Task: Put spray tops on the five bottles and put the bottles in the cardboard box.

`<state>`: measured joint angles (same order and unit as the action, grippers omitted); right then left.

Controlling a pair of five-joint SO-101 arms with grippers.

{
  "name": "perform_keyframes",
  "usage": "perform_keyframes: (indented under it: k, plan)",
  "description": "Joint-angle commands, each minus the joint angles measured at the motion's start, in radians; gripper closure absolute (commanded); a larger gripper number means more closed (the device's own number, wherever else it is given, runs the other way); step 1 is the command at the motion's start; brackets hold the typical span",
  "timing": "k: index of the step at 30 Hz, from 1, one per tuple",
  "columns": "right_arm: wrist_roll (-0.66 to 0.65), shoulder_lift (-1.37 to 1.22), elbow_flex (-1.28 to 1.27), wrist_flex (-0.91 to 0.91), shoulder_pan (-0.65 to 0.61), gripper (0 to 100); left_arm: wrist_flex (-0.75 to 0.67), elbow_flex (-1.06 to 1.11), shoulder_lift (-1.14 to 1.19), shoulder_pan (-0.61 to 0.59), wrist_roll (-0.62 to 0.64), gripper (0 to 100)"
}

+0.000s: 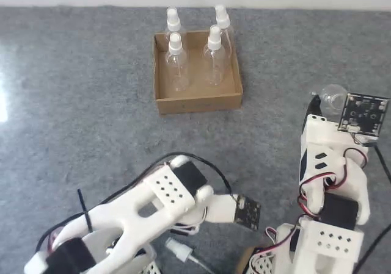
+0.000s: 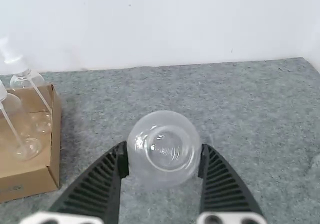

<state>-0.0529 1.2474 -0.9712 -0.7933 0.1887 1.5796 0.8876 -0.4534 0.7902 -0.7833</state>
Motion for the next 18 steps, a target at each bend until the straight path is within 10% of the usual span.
perform_keyframes:
  k: [1, 18]
  plan:
    - [0.003, 0.019, 0.043, 0.027, 0.013, 92.4, -0.055, 0.031, -0.043, 0.078, 0.018, 87]
    - [0.003, 0.019, 0.043, 0.027, 0.012, 92.4, -0.146, 0.099, -0.040, 0.258, 0.055, 87]
